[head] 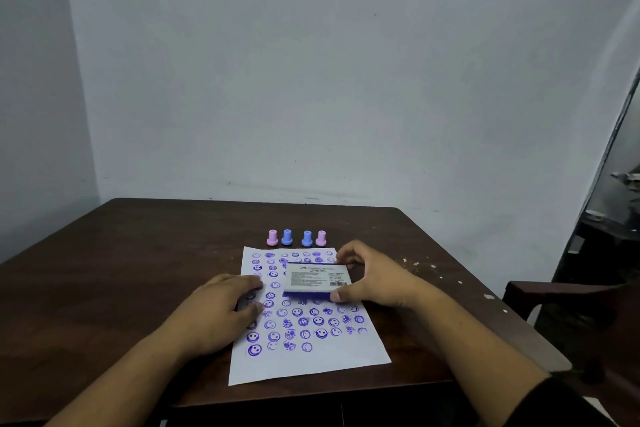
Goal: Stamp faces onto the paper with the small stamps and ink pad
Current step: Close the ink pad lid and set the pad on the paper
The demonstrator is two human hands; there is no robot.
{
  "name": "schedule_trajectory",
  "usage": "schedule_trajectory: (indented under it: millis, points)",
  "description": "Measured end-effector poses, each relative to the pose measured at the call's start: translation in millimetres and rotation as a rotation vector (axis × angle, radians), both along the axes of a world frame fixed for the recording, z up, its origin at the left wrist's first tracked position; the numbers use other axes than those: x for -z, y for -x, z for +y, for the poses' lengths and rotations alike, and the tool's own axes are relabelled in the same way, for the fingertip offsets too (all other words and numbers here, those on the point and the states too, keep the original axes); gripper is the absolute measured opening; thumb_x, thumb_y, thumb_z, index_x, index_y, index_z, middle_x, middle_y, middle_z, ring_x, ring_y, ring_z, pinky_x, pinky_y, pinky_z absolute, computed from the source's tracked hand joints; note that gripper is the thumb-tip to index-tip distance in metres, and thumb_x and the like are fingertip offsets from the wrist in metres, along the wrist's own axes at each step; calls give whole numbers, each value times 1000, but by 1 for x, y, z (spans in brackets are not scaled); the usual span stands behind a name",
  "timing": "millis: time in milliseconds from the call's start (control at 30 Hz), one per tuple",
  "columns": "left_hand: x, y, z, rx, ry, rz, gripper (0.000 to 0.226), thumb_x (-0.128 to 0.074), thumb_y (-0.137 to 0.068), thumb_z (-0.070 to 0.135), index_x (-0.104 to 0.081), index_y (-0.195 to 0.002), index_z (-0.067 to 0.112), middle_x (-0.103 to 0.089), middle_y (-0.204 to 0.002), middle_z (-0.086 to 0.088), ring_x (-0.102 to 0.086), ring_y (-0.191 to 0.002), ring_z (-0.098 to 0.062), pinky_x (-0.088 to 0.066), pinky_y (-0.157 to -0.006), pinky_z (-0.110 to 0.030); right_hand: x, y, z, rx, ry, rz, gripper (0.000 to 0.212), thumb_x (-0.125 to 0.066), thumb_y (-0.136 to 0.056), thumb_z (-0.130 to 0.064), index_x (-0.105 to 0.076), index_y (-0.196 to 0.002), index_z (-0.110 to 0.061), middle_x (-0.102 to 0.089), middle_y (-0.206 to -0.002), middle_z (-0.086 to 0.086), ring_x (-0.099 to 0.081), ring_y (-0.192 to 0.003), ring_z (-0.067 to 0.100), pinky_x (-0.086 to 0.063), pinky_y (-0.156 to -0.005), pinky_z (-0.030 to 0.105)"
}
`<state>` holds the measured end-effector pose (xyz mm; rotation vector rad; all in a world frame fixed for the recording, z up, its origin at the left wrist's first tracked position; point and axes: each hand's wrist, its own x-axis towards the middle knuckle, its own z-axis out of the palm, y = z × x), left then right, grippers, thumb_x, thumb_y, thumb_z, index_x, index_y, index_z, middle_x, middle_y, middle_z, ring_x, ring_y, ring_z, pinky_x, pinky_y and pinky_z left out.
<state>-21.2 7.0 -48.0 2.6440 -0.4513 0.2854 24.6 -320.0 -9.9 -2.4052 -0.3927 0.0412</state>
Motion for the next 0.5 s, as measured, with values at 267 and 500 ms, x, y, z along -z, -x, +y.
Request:
schedule_trajectory:
  millis: [267, 500]
  points:
    - [-2, 0, -2, 24, 7, -32, 43, -47, -102, 31, -51, -145, 34, -48, -149, 18, -36, -136, -4, -29, -110, -21, 9, 28, 26, -89, 36, -6, 78, -96, -53, -65, -54, -118, -53, -67, -122, -24, -67, -108, -8, -55, -88, 17]
    - [-1, 2, -3, 17, -3, -31, 44, -44, -103, 30, -49, -147, 33, -47, -151, 16, -36, -138, -4, -28, -108, -17, 15, 31, 27, -90, 14, 23, 68, -96, -59, -60, -58, -115, -53, -65, -119, -23, -66, -97, -16, -53, -75, 6]
